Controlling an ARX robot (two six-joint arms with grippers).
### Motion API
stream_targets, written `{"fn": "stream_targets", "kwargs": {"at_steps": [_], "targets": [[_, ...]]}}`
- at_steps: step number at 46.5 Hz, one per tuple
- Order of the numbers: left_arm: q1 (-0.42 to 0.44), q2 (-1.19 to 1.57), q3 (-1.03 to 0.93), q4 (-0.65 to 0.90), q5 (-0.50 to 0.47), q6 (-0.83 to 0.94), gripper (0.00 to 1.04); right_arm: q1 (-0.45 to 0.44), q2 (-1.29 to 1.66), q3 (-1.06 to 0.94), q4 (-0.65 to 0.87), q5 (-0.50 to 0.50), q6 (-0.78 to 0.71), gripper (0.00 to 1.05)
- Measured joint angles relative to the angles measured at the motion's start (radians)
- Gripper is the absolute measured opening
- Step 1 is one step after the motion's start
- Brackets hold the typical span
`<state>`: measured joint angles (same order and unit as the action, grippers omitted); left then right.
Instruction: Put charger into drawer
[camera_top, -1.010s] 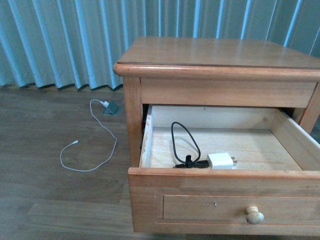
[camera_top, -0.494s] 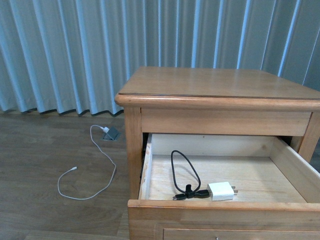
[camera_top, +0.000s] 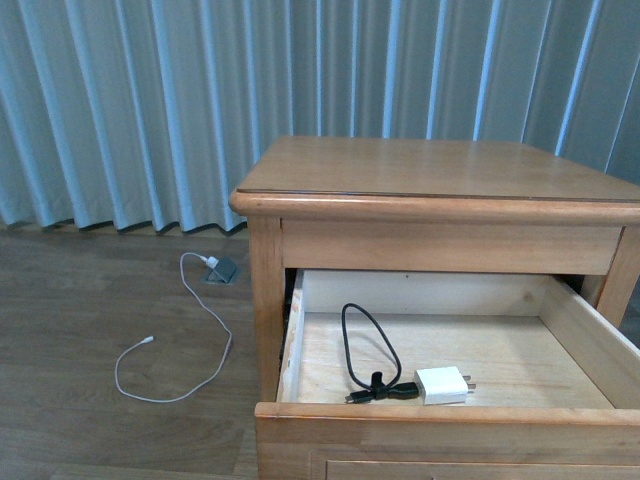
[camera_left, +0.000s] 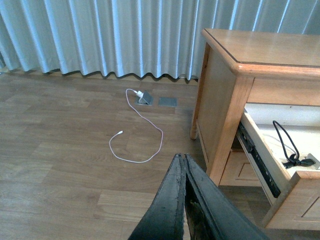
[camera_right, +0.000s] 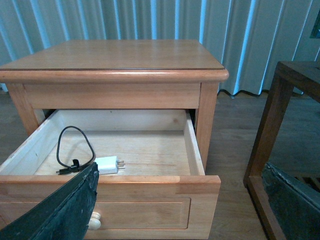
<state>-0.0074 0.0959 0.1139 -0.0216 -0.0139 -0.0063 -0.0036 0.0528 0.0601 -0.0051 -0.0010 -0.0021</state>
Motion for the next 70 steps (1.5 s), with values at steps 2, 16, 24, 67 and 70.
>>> {"fn": "stream_targets", "kwargs": {"at_steps": [2, 16, 24, 67, 70], "targets": [[0.002, -0.008, -0.011, 0.002, 0.008, 0.001, 0.04, 0.0, 0.0, 0.0, 0.0, 0.0, 0.0, 0.96], [0.003, -0.046, -0.059, 0.009, 0.01, 0.001, 0.04, 0.0, 0.0, 0.0, 0.0, 0.0, 0.0, 0.96], [0.004, -0.081, -0.093, 0.016, 0.011, 0.001, 0.04, 0.0, 0.0, 0.0, 0.0, 0.0, 0.0, 0.96], [0.004, -0.093, -0.101, 0.016, 0.011, 0.002, 0.98, 0.269, 0.924, 0.233, 0.042, -0.068, 0.192, 0.96], [0.004, -0.093, -0.101, 0.016, 0.011, 0.002, 0.98, 0.284, 1.023, 0.259, 0.094, -0.055, 0.218, 0.96]]}}
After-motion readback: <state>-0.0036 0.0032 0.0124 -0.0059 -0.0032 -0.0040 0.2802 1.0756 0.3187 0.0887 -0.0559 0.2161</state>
